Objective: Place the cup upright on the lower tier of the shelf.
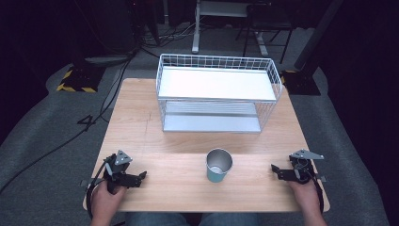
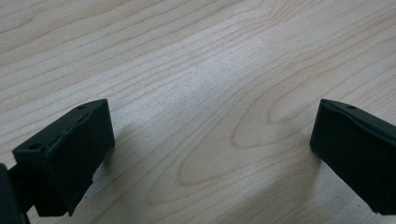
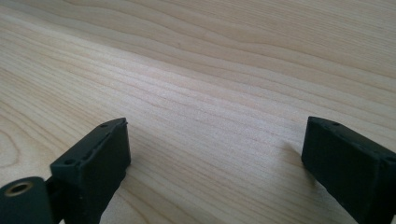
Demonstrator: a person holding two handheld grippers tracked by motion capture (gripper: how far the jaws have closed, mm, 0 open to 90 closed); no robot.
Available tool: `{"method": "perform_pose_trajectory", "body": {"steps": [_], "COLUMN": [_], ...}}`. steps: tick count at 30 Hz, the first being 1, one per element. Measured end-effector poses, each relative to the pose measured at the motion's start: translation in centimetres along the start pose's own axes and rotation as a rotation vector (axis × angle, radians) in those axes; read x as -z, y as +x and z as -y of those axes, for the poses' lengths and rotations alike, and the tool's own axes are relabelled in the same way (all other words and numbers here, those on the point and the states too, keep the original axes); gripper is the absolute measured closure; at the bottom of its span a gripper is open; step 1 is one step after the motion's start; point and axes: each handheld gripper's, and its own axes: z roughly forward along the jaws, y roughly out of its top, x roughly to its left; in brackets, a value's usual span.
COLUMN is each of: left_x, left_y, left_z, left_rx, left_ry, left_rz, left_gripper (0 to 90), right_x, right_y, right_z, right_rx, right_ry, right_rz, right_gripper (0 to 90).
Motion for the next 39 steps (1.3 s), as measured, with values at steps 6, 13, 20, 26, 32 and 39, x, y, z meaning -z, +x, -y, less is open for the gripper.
{"method": "perform_pose_trajectory", "body": {"steps": [6,13,20,26,32,39], "left_x": [0.0,0.0,-0.1,-0.1,-0.1,-0.1], "left_y": [0.2,0.2,0.2,0.2,0.2,0.2], "left_z": [-0.1,-0.1,-0.1,-0.1,-0.2,-0.2], "left_rx": [-0.003,-0.003,-0.001,0.0,0.003,0.004], "left_ry": [0.002,0.002,0.002,-0.001,0.0,0.001], "left_rz": [-0.003,-0.003,-0.004,-0.005,-0.004,-0.003], "left_gripper": [0.2,0.2,0.2,0.2,0.2,0.2], "right_x": [0.3,1.0,2.0,3.0,3.6,4.1], "right_y": [-0.1,0.2,1.5,3.2,5.3,7.5], "right_z": [0.2,-0.1,-0.7,-1.6,-2.5,-3.1], "right_rx": [-0.008,-0.011,-0.003,0.036,0.086,0.106], "right_ry": [-0.007,-0.032,-0.057,-0.079,-0.075,-0.067], "right_rz": [-0.005,-0.016,-0.045,-0.077,-0.098,-0.118], "right_gripper": [11.1,11.5,12.4,12.9,13.5,13.9]}}
